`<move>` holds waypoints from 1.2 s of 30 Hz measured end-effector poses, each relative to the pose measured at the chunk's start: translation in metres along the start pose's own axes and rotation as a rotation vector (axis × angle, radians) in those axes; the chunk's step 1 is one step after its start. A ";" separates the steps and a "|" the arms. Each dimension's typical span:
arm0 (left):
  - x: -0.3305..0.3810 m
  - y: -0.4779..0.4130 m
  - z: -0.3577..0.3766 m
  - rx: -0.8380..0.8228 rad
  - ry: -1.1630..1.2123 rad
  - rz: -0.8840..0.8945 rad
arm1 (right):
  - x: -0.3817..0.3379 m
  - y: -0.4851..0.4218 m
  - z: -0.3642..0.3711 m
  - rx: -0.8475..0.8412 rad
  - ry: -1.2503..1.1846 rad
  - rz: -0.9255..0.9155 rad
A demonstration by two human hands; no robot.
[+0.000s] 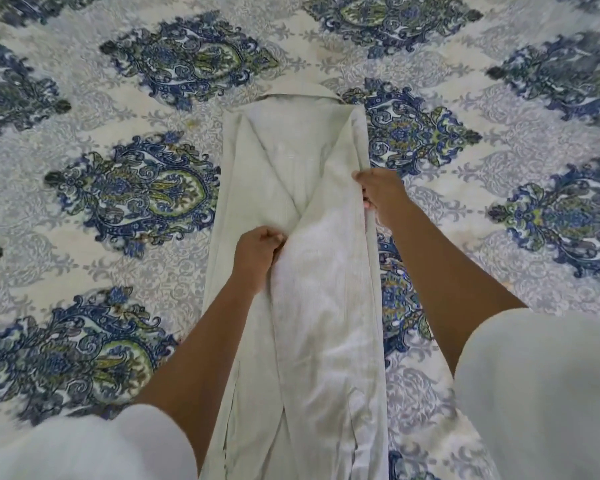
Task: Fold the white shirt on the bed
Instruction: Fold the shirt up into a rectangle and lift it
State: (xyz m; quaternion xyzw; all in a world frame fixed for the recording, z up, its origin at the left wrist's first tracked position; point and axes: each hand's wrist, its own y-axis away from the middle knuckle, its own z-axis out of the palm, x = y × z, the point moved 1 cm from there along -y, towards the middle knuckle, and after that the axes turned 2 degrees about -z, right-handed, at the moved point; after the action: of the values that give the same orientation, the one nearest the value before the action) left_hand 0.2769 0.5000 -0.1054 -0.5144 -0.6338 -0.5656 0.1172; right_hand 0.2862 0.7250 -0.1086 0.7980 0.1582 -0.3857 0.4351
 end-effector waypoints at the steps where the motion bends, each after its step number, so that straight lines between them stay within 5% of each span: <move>1: 0.001 0.000 0.002 0.012 0.013 0.004 | -0.008 -0.009 0.002 0.011 0.009 -0.007; 6: 0.007 -0.008 0.017 -0.134 -0.207 0.122 | -0.041 -0.044 0.010 0.063 0.155 -0.125; 10: 0.004 -0.023 0.014 -0.105 -0.112 -0.001 | -0.052 -0.068 0.006 0.142 0.285 -0.167; 14: 0.004 -0.027 0.016 -0.129 -0.091 -0.047 | -0.045 -0.083 0.000 0.133 0.122 -0.030; 20: 0.012 -0.030 0.016 -0.195 -0.104 -0.054 | -0.054 -0.095 -0.001 0.073 0.107 -0.117; 25: 0.008 -0.020 0.022 -0.062 -0.196 0.014 | -0.061 -0.103 -0.009 0.337 -0.020 -0.007; 30: 0.015 0.005 0.041 0.352 -0.755 0.587 | -0.043 -0.043 0.007 0.538 0.221 -0.623; 33: -0.007 0.022 0.062 0.138 -0.956 0.750 | 0.006 0.006 0.051 0.296 0.607 -0.938; 36: -0.048 0.035 0.056 0.007 -1.044 0.705 | 0.048 0.022 0.063 0.062 0.945 -0.940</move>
State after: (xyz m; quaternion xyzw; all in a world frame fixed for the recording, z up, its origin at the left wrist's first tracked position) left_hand 0.3497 0.5163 -0.1383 -0.9004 -0.4015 -0.1654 -0.0265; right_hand 0.3005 0.6564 -0.1525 0.7397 0.6515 -0.1477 0.0814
